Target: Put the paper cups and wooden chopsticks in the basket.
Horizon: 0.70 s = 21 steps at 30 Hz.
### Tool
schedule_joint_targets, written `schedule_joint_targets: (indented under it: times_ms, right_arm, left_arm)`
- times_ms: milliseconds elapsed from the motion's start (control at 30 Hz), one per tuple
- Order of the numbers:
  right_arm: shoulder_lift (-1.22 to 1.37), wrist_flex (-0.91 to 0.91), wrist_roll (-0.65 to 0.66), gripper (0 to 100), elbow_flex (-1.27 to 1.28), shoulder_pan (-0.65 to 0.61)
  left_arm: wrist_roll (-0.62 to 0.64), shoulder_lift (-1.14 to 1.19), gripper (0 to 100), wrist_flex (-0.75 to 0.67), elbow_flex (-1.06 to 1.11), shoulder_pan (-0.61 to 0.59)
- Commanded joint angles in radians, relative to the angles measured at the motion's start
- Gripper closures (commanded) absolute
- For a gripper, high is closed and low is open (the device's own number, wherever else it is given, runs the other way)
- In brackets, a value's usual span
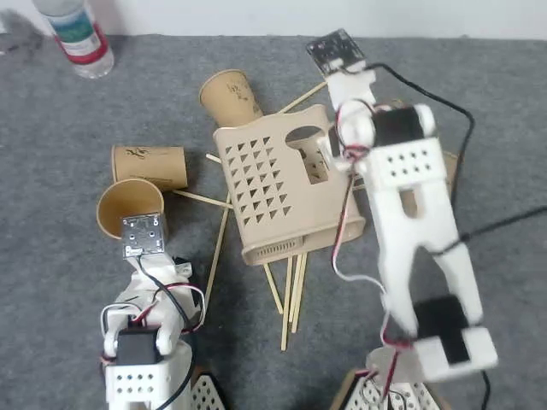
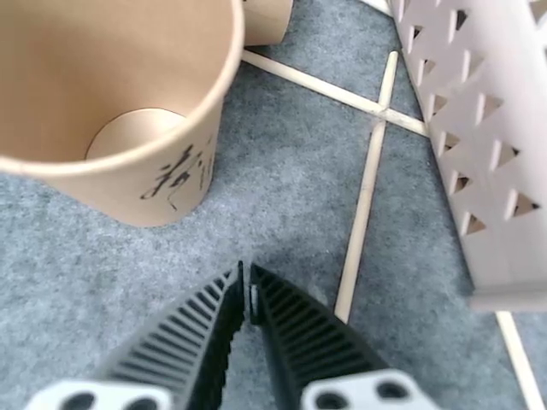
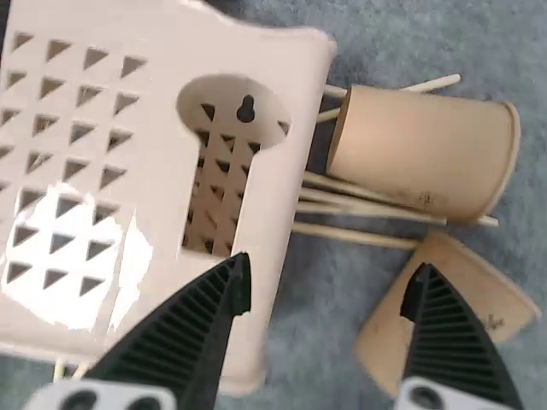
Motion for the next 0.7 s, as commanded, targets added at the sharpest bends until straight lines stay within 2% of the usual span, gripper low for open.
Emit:
schedule_joint_targets:
  times_ms: [0, 200, 300, 667]
  right_arm:
    - [0.081, -0.018, 0.020, 70.2, -0.164, -0.012]
    - [0.225, -0.019, 0.147, 70.2, -0.290, -0.064]
    - [0.288, -0.087, 0.184, 70.2, -0.313, -0.091]
    - [0.443, -0.249, 0.190, 70.2, -0.316, -0.022]
  left_arm:
    - [0.006, -0.020, 99, 0.005, -0.008, 0.000]
    - [0.006, -0.020, 99, 0.005, -0.008, 0.000]
    - [0.006, -0.020, 99, 0.005, -0.008, 0.000]
    - [0.006, -0.020, 99, 0.005, -0.008, 0.000]
